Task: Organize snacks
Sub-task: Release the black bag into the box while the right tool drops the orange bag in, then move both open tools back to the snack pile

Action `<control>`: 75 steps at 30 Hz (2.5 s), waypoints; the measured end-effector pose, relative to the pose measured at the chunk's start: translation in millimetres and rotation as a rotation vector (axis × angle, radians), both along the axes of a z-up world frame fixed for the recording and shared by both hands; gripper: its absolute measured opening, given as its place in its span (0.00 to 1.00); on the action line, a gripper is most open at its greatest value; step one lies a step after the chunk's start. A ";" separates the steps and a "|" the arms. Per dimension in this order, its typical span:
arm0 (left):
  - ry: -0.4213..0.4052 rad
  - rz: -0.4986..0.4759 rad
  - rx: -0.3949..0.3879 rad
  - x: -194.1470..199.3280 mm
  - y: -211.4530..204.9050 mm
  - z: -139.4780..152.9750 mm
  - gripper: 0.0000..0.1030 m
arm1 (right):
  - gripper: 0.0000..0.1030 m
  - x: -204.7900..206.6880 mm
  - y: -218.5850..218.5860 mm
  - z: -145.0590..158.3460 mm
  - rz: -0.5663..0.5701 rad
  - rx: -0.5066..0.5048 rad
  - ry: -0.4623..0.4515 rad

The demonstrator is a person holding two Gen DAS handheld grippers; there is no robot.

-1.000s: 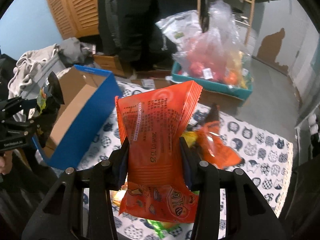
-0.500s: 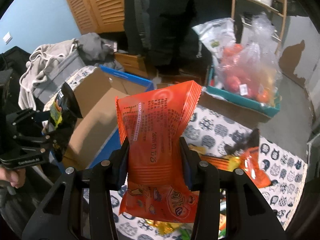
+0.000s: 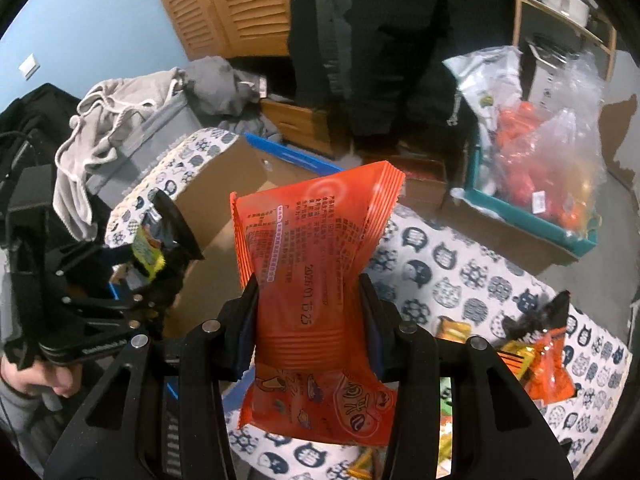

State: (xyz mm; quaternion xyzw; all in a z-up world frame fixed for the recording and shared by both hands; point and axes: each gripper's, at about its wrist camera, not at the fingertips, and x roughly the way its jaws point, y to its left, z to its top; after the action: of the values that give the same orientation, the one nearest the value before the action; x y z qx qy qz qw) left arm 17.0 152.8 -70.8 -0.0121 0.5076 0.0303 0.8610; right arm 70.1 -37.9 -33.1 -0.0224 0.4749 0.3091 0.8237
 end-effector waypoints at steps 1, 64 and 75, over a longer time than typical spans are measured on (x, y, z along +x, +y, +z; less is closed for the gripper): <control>0.009 0.005 0.000 0.4 2.3 -2.2 0.63 | 0.42 0.7 5.4 -0.1 0.006 0.003 0.004; 0.022 -0.119 -0.038 7.0 -83.9 24.8 0.76 | 0.78 -24.3 -78.8 -8.8 -0.118 -0.075 -0.001; 0.044 -0.228 -0.023 9.4 -140.6 19.0 0.78 | 0.78 -37.6 -138.7 -13.9 -0.190 -0.102 -0.007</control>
State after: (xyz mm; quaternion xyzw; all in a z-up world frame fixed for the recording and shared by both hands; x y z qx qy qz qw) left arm 26.4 12.2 -51.7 0.0364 0.5248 -0.0735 0.8472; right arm 32.5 -176.6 -47.0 -0.0202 0.4873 0.2048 0.8487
